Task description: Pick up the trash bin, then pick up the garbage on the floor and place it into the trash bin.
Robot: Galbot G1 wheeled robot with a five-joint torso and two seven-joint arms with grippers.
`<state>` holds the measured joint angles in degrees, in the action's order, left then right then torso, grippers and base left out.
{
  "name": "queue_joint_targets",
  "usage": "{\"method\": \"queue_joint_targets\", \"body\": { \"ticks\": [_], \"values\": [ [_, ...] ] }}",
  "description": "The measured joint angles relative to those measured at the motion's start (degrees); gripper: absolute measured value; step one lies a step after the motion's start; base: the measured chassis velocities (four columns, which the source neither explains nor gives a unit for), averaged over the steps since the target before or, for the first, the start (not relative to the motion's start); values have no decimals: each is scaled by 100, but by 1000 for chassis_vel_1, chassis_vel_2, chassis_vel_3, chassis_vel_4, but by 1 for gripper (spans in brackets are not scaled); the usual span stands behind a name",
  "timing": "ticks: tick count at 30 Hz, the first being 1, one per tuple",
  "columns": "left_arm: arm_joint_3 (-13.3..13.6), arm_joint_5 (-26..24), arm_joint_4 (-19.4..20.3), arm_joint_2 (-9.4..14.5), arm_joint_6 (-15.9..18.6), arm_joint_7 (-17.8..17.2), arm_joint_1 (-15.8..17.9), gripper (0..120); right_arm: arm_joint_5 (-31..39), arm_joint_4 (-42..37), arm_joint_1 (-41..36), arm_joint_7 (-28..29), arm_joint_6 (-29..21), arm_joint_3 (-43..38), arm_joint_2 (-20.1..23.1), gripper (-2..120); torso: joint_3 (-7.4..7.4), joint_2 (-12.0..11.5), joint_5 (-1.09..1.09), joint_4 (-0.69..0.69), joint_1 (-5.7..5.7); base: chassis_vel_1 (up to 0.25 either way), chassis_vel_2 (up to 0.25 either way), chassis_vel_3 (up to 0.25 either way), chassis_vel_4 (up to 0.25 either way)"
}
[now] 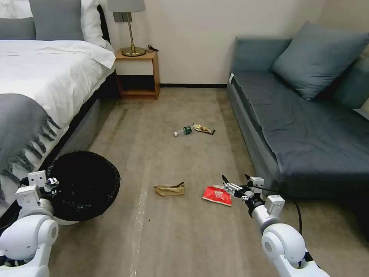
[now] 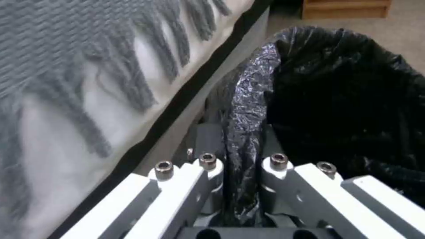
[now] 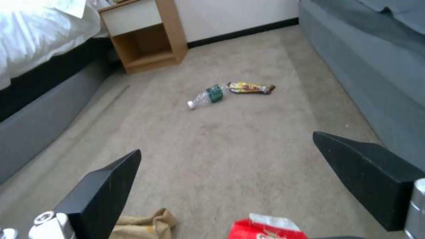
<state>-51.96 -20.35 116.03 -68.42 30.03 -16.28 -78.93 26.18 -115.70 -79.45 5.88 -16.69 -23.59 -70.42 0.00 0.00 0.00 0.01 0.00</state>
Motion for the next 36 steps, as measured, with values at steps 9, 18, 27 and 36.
{"method": "queue_joint_targets", "body": {
  "ticks": [9,18,27,36],
  "values": [
    [-3,22,17,-58,-29,23,-41,4,-10,-1,-16,0,4,3,17,100,0,0,0,-1,0,-144,136,153,-147],
    [-42,45,103,-97,-58,39,-129,4,-148,74,-42,-4,60,145,7,100,-1,0,0,0,0,-128,132,127,-131],
    [-50,45,129,-117,-101,81,-160,4,-170,120,-27,-15,49,256,52,100,-1,0,0,-1,0,-128,122,118,-121],
    [-151,27,121,-132,-357,283,-337,4,95,345,361,82,-364,774,293,100,0,0,-1,-1,1,-56,47,43,-50]
  ]
}}
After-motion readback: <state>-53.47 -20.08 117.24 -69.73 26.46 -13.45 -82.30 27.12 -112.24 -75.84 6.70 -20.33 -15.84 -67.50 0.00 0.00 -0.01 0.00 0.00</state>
